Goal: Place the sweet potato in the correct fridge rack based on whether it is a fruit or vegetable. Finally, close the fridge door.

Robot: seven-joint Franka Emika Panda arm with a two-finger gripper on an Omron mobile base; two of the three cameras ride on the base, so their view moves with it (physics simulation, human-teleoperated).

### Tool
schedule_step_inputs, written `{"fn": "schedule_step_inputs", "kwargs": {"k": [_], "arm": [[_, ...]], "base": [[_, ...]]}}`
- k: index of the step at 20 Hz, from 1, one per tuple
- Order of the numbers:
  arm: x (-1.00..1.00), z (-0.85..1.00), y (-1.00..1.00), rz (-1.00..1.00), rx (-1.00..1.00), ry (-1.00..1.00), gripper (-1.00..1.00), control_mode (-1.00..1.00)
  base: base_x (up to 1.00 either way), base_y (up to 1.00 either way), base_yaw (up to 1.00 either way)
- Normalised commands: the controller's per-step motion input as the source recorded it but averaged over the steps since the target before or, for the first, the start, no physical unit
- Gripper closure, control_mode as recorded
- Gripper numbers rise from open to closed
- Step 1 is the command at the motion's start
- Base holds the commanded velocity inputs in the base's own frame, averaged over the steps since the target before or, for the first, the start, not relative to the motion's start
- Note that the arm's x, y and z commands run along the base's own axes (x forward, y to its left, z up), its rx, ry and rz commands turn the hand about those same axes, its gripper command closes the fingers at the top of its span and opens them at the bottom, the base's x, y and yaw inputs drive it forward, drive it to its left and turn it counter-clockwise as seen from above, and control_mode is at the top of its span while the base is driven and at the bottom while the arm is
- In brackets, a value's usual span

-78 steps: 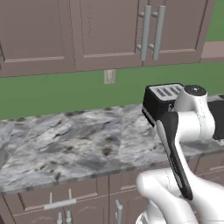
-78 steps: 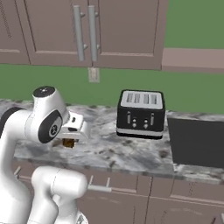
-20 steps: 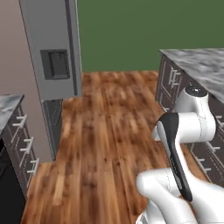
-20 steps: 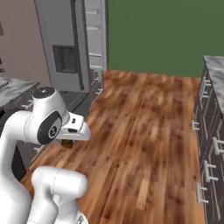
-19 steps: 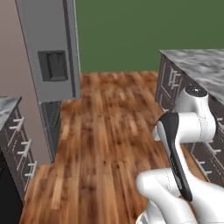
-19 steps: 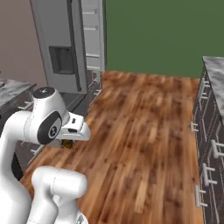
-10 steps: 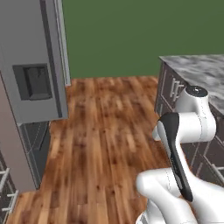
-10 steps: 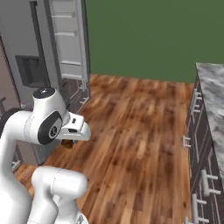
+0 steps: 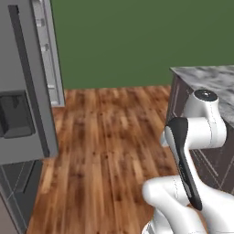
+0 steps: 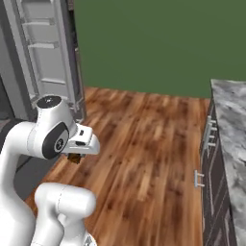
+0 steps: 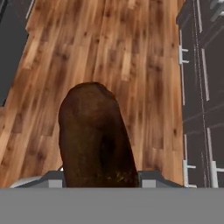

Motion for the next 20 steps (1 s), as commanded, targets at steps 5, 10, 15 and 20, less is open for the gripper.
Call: {"fn": "schedule_step_inputs", "kwargs": {"k": [5, 10, 15, 20], "arm": [[0.00, 0.00, 0.00, 0.00, 0.00, 0.00, 1.00, 1.00], [0.00, 0.00, 0.00, 0.00, 0.00, 0.00, 1.00, 1.00], [0.00, 0.00, 0.00, 0.00, 0.00, 0.00, 1.00, 1.00], [0.00, 0.00, 0.00, 0.00, 0.00, 0.00, 1.00, 1.00]], "base": [[1.00, -0.16, 0.00], [1.00, -0.28, 0.00], [1.00, -0.32, 0.00], [1.00, -0.46, 0.12]]}}
